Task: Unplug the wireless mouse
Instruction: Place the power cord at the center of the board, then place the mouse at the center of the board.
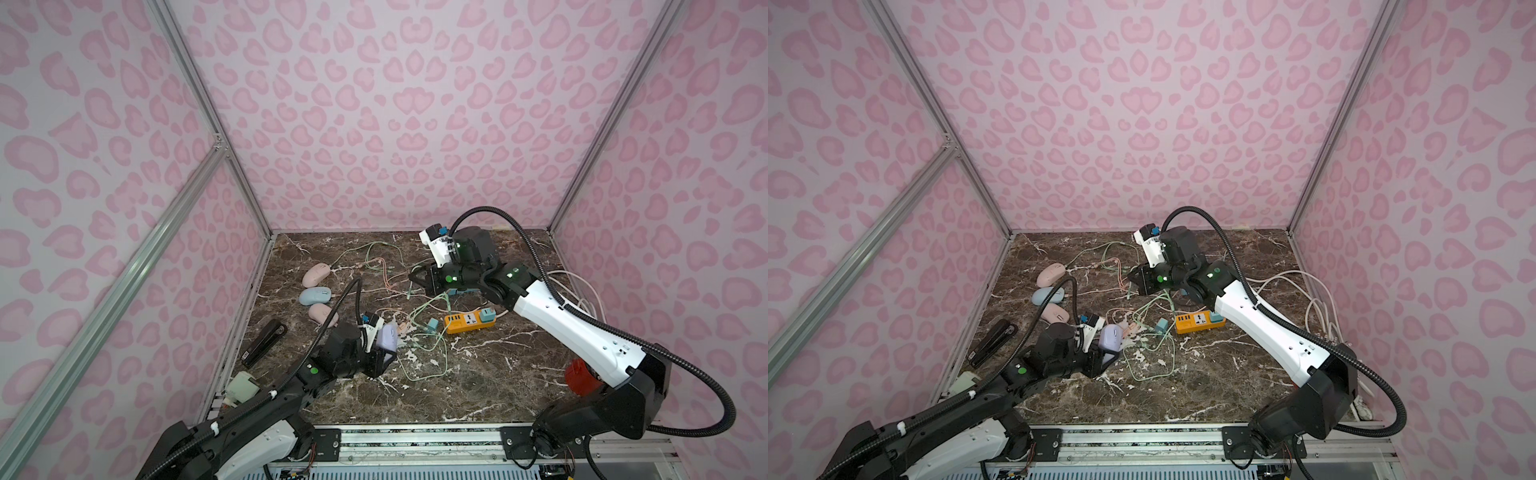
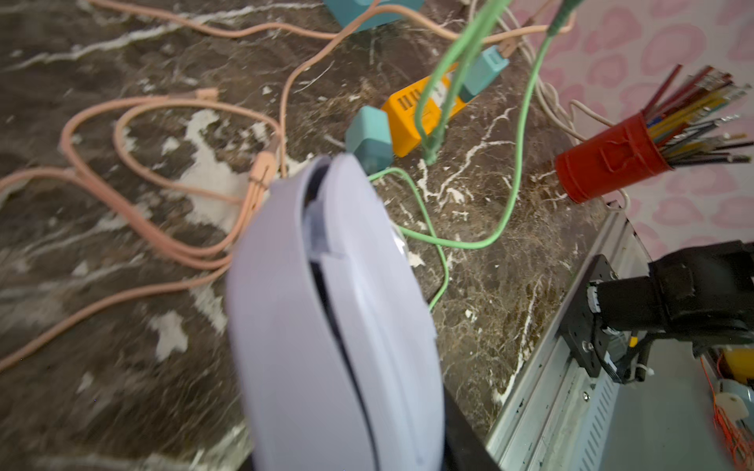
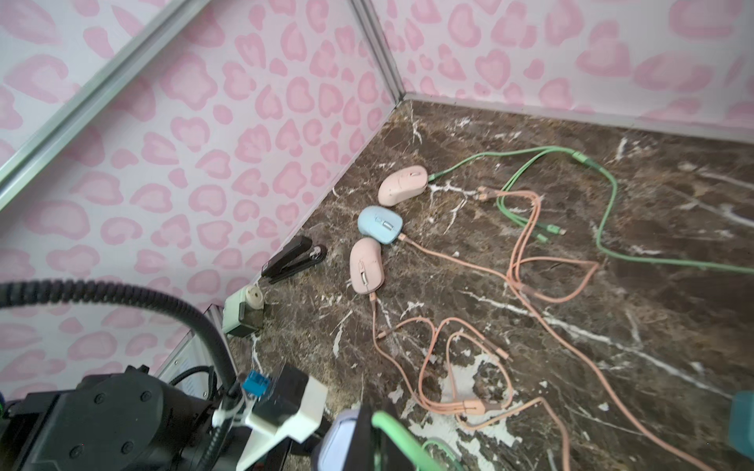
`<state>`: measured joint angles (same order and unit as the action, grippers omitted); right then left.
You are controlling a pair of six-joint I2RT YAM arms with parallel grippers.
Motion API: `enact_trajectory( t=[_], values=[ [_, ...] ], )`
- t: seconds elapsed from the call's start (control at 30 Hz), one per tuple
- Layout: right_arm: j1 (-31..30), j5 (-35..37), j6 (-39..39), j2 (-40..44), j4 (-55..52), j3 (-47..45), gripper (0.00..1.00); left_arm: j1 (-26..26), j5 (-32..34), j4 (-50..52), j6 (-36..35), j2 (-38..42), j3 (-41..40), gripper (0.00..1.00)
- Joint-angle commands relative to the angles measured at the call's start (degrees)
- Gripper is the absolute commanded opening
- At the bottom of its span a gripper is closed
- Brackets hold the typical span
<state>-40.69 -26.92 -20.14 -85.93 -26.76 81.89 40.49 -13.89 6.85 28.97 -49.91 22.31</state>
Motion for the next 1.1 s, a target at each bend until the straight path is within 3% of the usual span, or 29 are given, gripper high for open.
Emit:
enact_trajectory(
  t=[0.0,0.2,0.3,0.4,0.47,0.7,0.9,1.07],
  values=[
    [-2.7,0.1,-2.0,0.3,3.2,-3.3,0.00,-0.5,4.2,9.2,10.2,4.8,-2.0,0.02],
    [-5.1,0.3,-7.6,2.7,12.3,-20.0,0.00,-1.3,-0.1,6.1,16.6,9.6,-9.0,0.02],
    [-5.2,-0.8,-8.4,1.5,13.1,-23.2,0.01,-1.4,-1.8,5.8,16.7,8.5,-9.3,0.02],
    [-5.4,-0.9,-8.2,1.5,13.5,-24.4,0.34,-1.5,-2.5,6.6,16.1,6.5,-8.5,0.02],
    [-5.3,-0.1,-7.5,1.9,12.5,-24.3,0.45,-1.8,-3.8,6.9,15.6,4.7,-7.9,0.02],
    [-2.1,3.7,-5.2,6.6,8.3,-25.5,0.50,-2.3,-7.3,8.2,14.9,1.2,-7.3,0.03],
    [7.7,6.9,-2.4,15.5,2.3,-26.5,0.48,-4.5,-10.4,7.1,13.6,-0.5,-7.3,0.25],
    [12.9,19.4,0.4,22.2,-4.8,-25.6,0.50,-4.5,-8.1,12.4,12.0,0.6,-5.0,0.74]
  ],
)
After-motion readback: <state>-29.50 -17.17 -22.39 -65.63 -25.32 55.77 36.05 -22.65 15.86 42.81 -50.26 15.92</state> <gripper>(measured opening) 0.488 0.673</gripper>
